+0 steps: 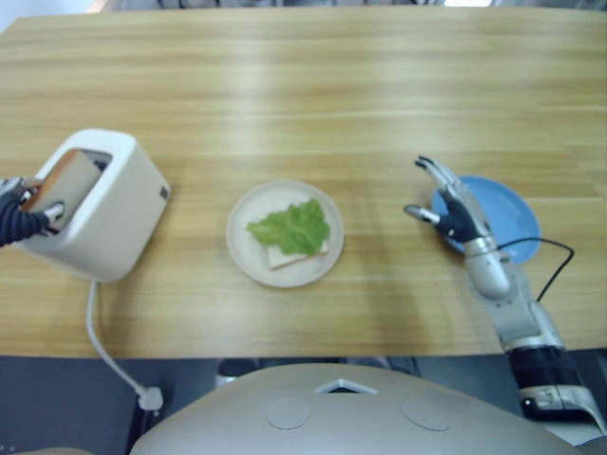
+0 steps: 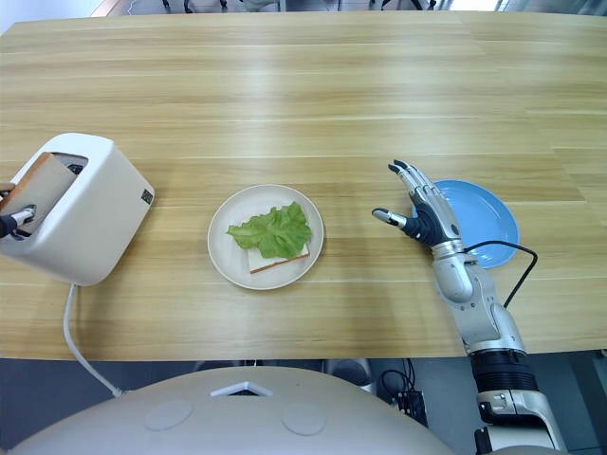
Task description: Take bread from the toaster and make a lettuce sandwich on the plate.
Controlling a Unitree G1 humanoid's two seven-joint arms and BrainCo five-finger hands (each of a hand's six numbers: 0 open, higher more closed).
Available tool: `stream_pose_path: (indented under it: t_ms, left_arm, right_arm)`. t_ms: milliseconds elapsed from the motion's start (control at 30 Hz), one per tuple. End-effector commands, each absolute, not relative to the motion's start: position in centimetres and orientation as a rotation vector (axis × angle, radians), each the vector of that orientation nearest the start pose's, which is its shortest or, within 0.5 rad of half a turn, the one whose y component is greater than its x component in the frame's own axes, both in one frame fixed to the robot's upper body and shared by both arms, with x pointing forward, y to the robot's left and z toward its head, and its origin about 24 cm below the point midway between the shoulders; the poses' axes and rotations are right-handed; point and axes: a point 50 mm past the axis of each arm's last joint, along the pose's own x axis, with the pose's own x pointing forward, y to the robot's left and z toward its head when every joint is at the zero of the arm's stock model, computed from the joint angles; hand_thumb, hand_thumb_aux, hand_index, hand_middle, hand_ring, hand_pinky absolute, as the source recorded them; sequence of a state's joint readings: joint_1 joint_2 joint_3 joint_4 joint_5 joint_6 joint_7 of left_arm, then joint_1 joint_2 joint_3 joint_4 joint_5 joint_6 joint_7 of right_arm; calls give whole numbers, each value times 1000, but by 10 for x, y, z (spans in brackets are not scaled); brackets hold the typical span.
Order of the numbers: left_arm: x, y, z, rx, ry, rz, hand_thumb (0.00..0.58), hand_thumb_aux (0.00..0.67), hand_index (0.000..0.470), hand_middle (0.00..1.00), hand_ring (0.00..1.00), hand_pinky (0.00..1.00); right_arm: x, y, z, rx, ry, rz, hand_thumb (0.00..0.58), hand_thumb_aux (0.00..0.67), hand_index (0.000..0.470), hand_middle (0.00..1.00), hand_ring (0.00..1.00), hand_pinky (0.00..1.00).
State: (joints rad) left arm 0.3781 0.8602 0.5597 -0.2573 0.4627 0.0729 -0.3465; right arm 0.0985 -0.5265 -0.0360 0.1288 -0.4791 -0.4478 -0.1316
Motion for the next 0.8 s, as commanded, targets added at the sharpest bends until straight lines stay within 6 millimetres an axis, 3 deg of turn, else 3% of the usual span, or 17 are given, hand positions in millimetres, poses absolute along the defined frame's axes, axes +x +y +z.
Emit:
stream_pose_path:
  t_ms: [33,233,467,633,767,800]
  left_arm:
    - [180,345,183,1370,132,161,580,670,460,1000,1000,1000]
    - [174,318,249,1267,-379,341,580,670,460,1000,1000,1000]
    - [162,282,279,1079,-738,294,580,670,460,1000,1000,1000]
    - [171,251,264,809,-779,66,580,670,460,1000,1000,1000]
    - [200,208,223,653,-681,-192,580,670,460,1000,1000,1000]
    - [210,193,204,624,-624,-272,580,670,460,1000,1000,1000]
  right_arm:
    - [225,-244,55,-976,-221,93,0,0,0,0,0,0]
    - [224,-242,52,-974,-215,95,0,0,0,0,0,0]
    - [225,-240,49,-965,-211,95,0,0,0,0,0,0]
    - [227,-240,49,-955,-212,89,0,0,0,0,0,0]
    - [225,-243,47,-945,-201,77,0,0,0,0,0,0]
    - [225,-247,49,-939,-201,60,0,0,0,0,0,0]
